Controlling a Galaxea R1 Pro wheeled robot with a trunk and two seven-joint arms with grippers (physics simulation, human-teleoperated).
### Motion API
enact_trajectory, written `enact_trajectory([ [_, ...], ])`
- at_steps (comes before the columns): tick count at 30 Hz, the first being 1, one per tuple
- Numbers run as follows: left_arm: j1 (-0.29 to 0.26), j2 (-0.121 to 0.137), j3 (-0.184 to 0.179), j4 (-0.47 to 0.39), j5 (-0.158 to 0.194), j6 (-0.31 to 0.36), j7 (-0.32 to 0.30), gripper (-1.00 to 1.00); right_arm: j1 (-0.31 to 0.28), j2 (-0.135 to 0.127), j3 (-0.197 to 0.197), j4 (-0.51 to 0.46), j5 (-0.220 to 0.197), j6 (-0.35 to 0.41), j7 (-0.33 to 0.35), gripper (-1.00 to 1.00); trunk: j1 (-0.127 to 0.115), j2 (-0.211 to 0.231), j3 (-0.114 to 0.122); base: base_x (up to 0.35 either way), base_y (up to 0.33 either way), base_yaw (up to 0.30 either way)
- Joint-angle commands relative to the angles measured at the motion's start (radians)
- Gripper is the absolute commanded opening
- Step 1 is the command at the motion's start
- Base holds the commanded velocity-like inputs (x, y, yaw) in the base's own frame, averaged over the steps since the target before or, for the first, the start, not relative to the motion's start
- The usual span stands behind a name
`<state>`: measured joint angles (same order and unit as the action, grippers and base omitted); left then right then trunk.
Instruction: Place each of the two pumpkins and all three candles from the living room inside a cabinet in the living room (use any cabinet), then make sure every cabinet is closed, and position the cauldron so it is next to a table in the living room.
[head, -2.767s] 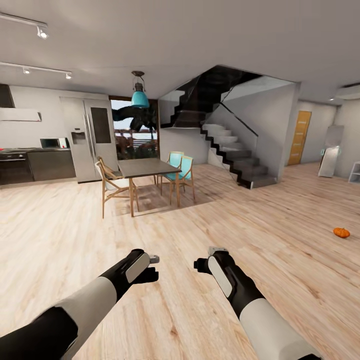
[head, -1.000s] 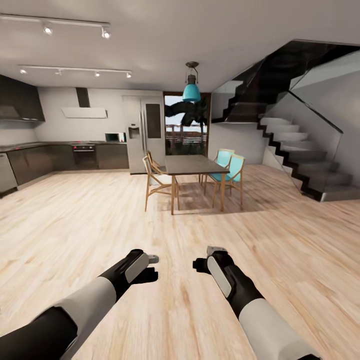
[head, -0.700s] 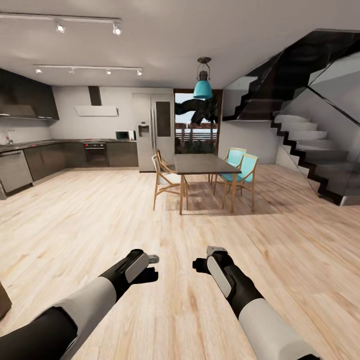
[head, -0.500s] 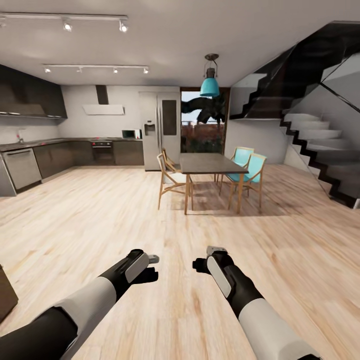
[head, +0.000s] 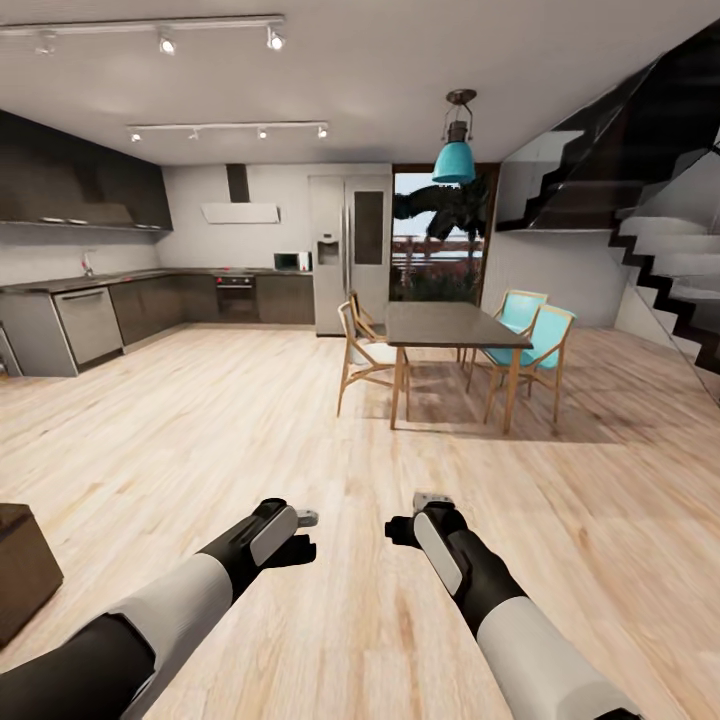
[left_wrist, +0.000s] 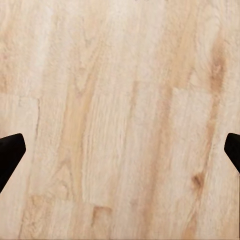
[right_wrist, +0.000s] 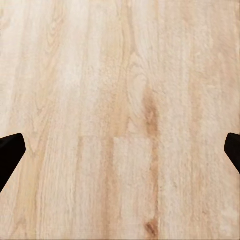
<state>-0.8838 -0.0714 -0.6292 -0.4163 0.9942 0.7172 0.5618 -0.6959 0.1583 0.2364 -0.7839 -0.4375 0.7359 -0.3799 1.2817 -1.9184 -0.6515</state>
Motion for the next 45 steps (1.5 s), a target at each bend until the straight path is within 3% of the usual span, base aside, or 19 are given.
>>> enact_trajectory([
  [1, -0.001, 0.000, -0.007, -0.001, 0.011, 0.001, 0.009, 1.00, -0.001, -0.001, 0.003, -0.001, -0.010, 0.002, -0.010, 1.00, 0.000, -0.001, -0.002, 0.125, -0.239, 0.196],
  [18, -0.001, 0.001, -0.007, -0.005, 0.011, 0.001, 0.010, 1.00, -0.001, 0.000, 0.031, -0.001, -0.010, 0.001, -0.010, 1.00, 0.000, -0.001, -0.024, 0.041, -0.256, 0.196],
  [37, -0.001, 0.001, -0.006, -0.009, 0.011, 0.001, 0.008, 1.00, -0.001, 0.000, 0.032, -0.006, -0.010, 0.000, -0.008, 1.00, 0.000, -0.001, -0.039, 0.000, -0.023, 0.163],
  [45, -0.001, 0.001, -0.006, -0.007, 0.011, 0.001, 0.007, 1.00, -0.001, 0.002, 0.032, -0.007, -0.010, 0.000, -0.008, 1.00, 0.000, -0.001, -0.039, 0.000, -0.202, 0.274],
])
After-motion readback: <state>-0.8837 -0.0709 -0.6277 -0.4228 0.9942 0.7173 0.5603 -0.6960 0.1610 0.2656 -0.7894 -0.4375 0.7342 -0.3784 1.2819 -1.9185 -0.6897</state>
